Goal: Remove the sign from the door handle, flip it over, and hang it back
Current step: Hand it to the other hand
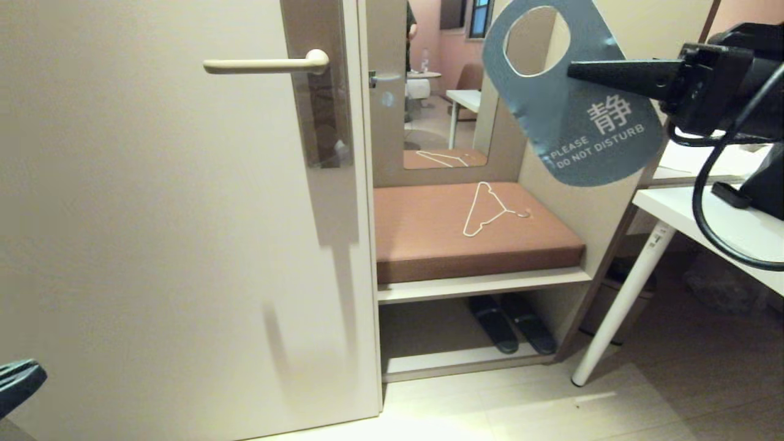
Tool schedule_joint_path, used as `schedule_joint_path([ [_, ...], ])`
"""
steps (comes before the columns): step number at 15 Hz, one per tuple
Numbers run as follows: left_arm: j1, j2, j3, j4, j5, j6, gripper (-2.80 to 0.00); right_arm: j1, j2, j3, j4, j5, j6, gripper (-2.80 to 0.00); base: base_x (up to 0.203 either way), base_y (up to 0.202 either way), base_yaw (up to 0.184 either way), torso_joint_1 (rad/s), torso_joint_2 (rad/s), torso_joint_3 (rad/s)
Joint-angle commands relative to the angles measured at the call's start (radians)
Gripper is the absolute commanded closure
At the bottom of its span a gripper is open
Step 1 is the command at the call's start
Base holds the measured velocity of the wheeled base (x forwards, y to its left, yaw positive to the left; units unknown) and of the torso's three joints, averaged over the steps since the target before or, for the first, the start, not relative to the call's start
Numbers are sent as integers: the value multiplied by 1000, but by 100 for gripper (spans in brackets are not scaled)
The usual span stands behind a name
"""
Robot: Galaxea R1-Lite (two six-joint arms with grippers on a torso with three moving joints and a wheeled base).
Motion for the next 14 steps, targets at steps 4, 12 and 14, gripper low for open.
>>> schedule_joint_path([
  [4,-100,279,-107,-124,-2,-43,0,93,94,1,-194,1,150,0,0,0,0,0,0,0],
  [12,-261,620,-309,-320,-2,-132,0,221,277,2,-618,1,455,0,0,0,0,0,0,0],
  [14,-291,674,-331,-369,-5,-141,0,245,328,3,-723,1,495,0,0,0,0,0,0,0],
])
